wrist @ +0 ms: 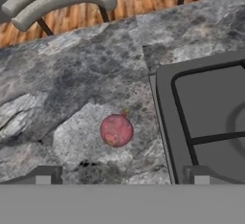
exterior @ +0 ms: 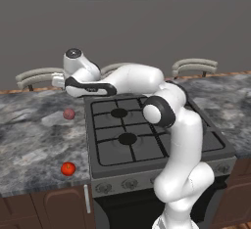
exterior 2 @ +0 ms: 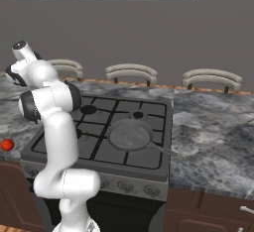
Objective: Place the pan on the front right burner on the stove. Then place the tomato and the onion in the pan and turn on the front right burner.
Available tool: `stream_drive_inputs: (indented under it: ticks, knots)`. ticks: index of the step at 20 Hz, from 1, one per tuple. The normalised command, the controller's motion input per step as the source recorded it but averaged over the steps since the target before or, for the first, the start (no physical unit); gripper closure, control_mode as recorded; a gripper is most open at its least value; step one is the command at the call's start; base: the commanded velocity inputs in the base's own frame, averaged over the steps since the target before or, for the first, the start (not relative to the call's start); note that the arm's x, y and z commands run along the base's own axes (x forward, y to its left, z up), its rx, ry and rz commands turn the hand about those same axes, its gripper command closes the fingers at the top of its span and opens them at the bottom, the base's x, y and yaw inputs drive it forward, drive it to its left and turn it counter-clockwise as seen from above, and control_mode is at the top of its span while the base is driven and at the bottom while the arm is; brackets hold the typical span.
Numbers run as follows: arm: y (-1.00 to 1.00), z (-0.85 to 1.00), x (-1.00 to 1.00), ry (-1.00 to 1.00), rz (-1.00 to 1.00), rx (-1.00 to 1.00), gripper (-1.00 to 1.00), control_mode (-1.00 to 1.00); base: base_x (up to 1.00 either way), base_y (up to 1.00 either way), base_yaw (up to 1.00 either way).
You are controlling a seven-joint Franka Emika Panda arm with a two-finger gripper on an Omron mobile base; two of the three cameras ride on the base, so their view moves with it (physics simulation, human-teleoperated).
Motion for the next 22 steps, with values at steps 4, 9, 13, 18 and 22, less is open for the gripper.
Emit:
stream_drive_inputs:
  ticks: [4,9,13,18,22]
  knots:
    - [0.00,0.00,0.06,-0.01,-0.07,0.06,-1.00,-1.00,0.00,0.00,0.00]
    - [0.00,0.00,0.00,-0.01,-0.02,0.21,-1.00,-1.00,0.00,0.00,0.00]
    - [-0.06,-0.01,0.01,0.00,0.00,0.11,-1.00,-1.00,0.00,0.00,0.00]
    - [-0.16,-0.04,0.00,0.05,0.07,0.00,-1.00,-1.00,0.00,0.00,0.00]
    - [-0.01,0.00,0.00,0.16,0.16,-0.01,-1.00,-1.00,0.00,0.00,0.00]
